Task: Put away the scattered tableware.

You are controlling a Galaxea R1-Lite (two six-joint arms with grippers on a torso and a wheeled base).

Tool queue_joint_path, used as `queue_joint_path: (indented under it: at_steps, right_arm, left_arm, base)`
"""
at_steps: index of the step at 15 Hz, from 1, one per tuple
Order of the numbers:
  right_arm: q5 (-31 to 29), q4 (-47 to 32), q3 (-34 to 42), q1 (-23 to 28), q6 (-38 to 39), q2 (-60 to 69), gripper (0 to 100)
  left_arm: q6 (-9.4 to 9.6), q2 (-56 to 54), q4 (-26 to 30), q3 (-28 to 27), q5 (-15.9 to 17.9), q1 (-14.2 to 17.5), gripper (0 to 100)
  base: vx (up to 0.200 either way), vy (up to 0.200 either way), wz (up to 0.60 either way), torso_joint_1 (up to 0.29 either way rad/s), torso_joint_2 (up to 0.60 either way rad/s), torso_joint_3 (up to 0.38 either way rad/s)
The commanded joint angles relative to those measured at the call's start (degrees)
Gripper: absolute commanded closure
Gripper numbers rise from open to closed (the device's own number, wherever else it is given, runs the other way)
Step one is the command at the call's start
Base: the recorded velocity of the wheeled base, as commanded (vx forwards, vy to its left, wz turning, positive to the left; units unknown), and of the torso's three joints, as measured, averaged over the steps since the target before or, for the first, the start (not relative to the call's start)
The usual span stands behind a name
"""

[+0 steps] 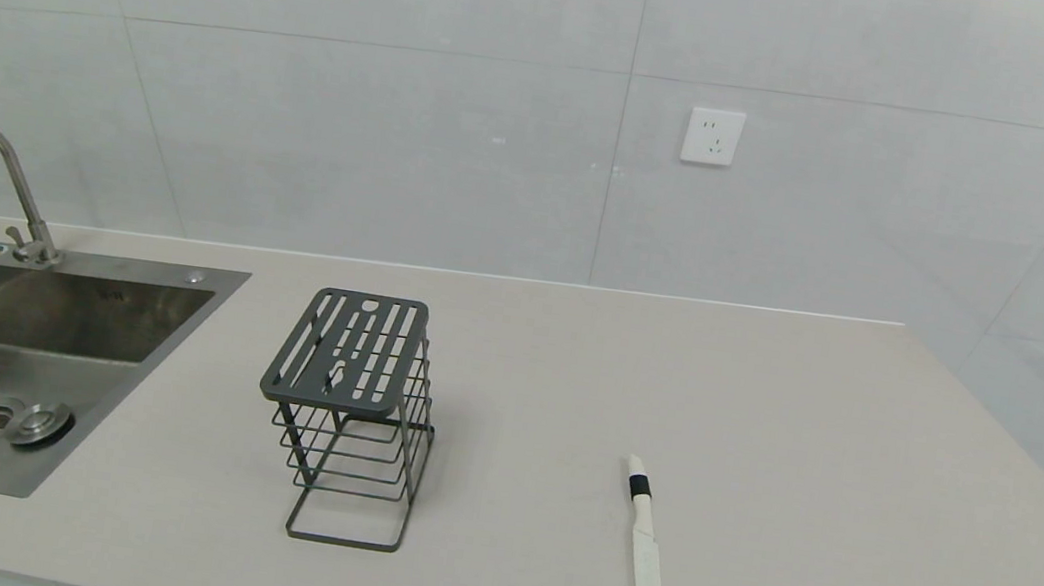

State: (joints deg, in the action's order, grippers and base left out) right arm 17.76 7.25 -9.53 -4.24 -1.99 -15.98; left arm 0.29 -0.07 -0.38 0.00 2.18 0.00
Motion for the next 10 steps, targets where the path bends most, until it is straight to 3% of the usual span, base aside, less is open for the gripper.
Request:
queue_joint_path:
  at_steps: [1, 4, 7, 10]
  right_arm:
    - [1.1, -2.0, 2.1, -7.3, -0.2, -13.9, 0]
    - [1.1, -2.0, 2.9, -10.8, -0.2, -20.6, 0]
    - [1.2, -0.4, 0.3, -14.8, -0.3, -36.7, 0]
    - [1.1, 7.6, -3.7, -17.6, -0.3, -51.4, 0]
  left_arm:
    - [0.06, 0.1, 0.0, 0.0, 0.0, 0.0, 0]
    - [0.15, 0.1, 0.0, 0.0, 0.0, 0.0, 0]
    - [0.32, 0.1, 0.0, 0.0, -0.1, 0.0, 0]
    - [0.32, 0.1, 0.1, 0.0, -0.1, 0.0, 0]
  base:
    - [0.000, 0.000, 0.00, 0.000, 0.00, 0.000]
    - [0.000, 0.000, 0.00, 0.000, 0.00, 0.000]
    - [0.000, 0.000, 0.00, 0.000, 0.00, 0.000]
    - [0.000, 0.000, 0.00, 0.000, 0.00, 0.000]
